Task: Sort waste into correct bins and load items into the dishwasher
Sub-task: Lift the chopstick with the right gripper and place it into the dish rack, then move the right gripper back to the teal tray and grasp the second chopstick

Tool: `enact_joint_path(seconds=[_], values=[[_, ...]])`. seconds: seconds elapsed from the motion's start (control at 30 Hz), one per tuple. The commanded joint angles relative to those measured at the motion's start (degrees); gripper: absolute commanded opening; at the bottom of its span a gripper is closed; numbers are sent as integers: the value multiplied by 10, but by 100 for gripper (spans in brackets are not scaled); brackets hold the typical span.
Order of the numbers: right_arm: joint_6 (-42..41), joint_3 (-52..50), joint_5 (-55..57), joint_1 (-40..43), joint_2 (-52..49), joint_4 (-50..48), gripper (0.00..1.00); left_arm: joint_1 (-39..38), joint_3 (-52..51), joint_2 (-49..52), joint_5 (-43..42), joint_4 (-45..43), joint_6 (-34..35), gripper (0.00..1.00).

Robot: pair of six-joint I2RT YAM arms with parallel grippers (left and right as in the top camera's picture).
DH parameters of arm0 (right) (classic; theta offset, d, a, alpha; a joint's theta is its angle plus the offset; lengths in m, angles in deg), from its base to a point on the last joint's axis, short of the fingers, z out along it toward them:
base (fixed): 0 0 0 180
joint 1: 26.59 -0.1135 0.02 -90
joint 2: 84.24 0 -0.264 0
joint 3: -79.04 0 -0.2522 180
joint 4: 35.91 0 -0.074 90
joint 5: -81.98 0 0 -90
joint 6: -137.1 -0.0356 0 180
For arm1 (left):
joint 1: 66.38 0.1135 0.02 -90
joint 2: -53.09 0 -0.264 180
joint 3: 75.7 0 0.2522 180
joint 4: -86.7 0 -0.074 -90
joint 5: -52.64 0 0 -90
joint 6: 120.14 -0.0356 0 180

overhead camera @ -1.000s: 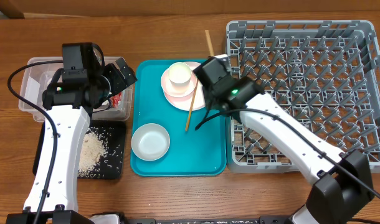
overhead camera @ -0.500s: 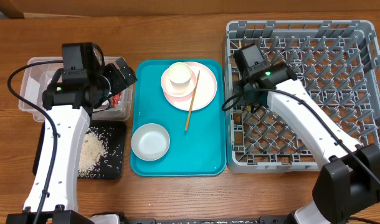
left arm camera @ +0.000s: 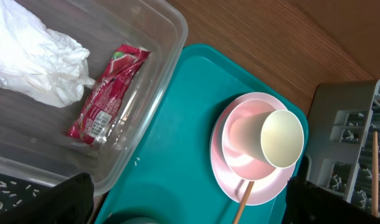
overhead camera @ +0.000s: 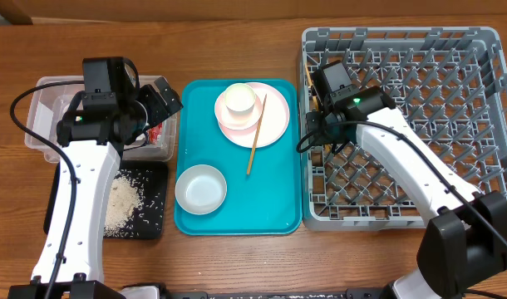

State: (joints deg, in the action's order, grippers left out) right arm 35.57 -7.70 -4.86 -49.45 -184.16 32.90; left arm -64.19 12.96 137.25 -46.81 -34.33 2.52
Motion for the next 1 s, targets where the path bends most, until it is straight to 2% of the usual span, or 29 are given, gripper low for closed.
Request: enact_joint_path(seconds=[0.0, 0.3, 0.43, 0.63, 0.7, 0.87, 0.97], values=[[-27, -18, -3, 6, -2, -17, 4, 0, 9, -6, -6, 0, -3, 100], [-35, -27, -3, 7, -18, -36, 6, 0, 9, -6, -6, 0, -3, 100], [-35, -27, -3, 7, -26, -35, 14, 0, 9, -6, -6, 0, -3, 100], [-35, -27, -3, 7, -26, -34, 14, 0, 9, -6, -6, 0, -3, 100], [-35, -24, -3, 8, -26, -35, 11, 0, 9, -6, -6, 0, -3, 100], [-37, 47, -15, 8, -19, 18, 11, 0, 9, -6, -6, 0, -3, 100], [-37, 97, -98, 3, -12, 48, 11, 0, 9, -6, -6, 0, -3, 100]])
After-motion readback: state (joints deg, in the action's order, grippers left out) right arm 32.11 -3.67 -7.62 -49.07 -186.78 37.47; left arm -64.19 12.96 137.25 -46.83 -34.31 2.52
